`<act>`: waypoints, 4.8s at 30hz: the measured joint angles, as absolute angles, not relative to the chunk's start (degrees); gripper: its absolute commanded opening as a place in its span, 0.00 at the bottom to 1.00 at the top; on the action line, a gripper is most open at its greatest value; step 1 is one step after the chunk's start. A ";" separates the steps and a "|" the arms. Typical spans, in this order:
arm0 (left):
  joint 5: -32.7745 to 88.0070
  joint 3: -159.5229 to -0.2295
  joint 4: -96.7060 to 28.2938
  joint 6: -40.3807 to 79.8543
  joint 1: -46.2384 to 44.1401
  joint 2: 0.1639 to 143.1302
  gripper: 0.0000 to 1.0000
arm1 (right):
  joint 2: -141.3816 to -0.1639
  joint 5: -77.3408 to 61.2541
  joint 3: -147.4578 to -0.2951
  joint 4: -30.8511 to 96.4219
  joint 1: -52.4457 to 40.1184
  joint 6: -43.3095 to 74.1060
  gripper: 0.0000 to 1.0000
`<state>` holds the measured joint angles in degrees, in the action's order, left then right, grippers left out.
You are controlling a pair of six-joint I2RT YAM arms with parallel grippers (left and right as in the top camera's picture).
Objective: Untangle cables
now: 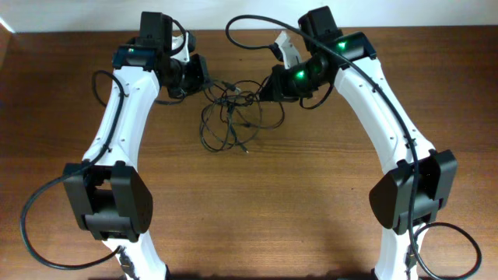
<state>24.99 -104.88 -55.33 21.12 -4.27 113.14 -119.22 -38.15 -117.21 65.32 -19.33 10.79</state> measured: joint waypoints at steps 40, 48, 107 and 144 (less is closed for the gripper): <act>39.09 -104.77 -33.10 1.58 -13.34 125.51 0.72 | -119.22 -33.82 -117.21 69.93 -19.31 11.64 0.04; 42.26 -104.77 -38.33 -3.53 -13.34 126.02 0.69 | -119.22 -33.82 -117.21 70.04 -19.31 11.62 0.04; 21.50 -107.79 -52.73 -0.49 -29.36 113.89 0.56 | -108.60 -17.85 -118.93 84.82 5.21 7.70 0.83; 11.31 -133.40 -75.05 -1.54 -31.14 127.11 0.00 | -108.88 -19.97 -118.91 82.17 1.78 6.83 0.82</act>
